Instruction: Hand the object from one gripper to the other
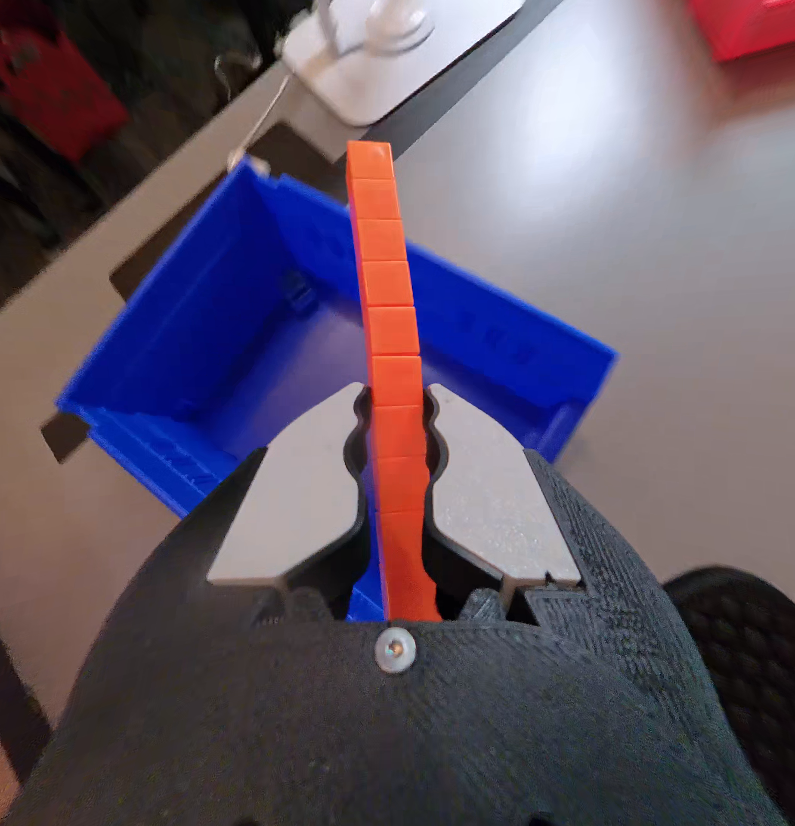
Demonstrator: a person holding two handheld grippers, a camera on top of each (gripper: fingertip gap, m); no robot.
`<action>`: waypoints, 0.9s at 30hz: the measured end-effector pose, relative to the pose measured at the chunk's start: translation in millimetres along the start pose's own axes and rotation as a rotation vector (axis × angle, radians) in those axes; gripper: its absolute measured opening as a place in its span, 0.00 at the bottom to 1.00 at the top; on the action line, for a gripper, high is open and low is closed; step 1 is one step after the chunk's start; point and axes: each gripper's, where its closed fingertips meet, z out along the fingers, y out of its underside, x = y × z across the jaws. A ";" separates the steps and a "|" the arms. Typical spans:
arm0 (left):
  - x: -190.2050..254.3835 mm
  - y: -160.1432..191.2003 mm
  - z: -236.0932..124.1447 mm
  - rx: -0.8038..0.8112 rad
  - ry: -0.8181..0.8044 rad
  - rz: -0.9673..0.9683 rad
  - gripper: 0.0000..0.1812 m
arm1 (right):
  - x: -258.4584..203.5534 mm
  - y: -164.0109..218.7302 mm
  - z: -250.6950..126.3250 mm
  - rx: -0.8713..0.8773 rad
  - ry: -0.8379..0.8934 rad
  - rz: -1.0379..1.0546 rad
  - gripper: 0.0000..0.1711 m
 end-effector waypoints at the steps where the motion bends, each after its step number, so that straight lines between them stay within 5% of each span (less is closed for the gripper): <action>1: 13.0 -7.0 -13.3 0.029 0.016 0.055 0.12 | -5.0 -7.4 0.0 0.008 -0.015 -0.078 0.12; 6: 129.2 -27.5 -40.8 0.131 0.268 0.321 0.13 | -42.7 -36.9 10.4 -0.003 -0.222 -0.255 0.28; 10: 230.2 -21.2 -23.9 0.169 0.569 0.395 0.12 | -58.2 -50.4 19.8 0.047 -0.342 -0.186 0.37; 13: 276.0 -15.3 -1.1 0.179 0.729 0.393 0.12 | -81.2 -42.9 17.3 0.039 -0.459 -0.145 0.34; 16: 299.1 -12.7 17.9 0.167 0.839 0.369 0.12 | -101.8 -25.4 12.5 -0.014 -0.549 -0.156 0.12; 19: 300.9 -15.9 26.8 0.175 0.889 0.335 0.12 | -99.9 -1.0 11.9 -0.147 -0.564 -0.168 0.13; 21: 296.0 -20.3 28.9 0.189 0.893 0.313 0.12 | -90.9 -1.5 11.2 -0.139 -0.541 -0.134 0.28; 24: 291.4 -24.1 29.6 0.215 0.904 0.293 0.12 | -77.6 -6.1 8.5 -0.111 -0.525 -0.097 0.30; 27: 293.3 -26.6 32.2 0.233 0.925 0.271 0.12 | -82.2 -4.3 11.4 -0.104 -0.544 -0.077 0.14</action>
